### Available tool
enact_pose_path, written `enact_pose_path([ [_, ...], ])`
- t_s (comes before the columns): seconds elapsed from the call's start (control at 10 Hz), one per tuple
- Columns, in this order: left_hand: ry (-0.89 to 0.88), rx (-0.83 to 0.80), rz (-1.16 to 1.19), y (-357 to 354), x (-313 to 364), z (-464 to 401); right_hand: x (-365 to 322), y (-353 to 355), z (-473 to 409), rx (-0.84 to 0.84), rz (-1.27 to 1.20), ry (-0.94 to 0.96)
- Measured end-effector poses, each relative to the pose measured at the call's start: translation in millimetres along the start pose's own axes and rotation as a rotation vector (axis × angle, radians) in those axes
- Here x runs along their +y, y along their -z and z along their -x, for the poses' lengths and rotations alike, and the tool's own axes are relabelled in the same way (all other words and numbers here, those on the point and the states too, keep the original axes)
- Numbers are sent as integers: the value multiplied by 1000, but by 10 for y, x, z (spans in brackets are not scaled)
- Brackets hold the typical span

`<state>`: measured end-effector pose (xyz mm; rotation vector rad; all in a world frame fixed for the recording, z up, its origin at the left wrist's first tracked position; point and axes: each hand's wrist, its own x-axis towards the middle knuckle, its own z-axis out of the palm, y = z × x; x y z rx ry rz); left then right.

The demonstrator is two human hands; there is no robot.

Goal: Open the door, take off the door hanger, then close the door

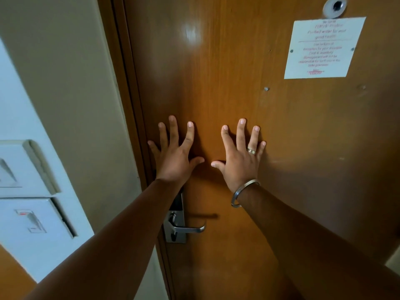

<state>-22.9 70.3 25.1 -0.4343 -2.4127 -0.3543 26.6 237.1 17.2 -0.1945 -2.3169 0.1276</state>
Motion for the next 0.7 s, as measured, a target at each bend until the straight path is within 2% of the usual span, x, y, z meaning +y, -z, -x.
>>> enact_pose_path([
  [0.2,54,-70,46,224,82,108,-34,259,28,-112,54,6],
  [0.5,52,-92,42,88,24,-9,-57,189,-69,-87,46,-16],
  [0.7,14,-118,56,266,4,93,-67,335,43,-156,128,30],
])
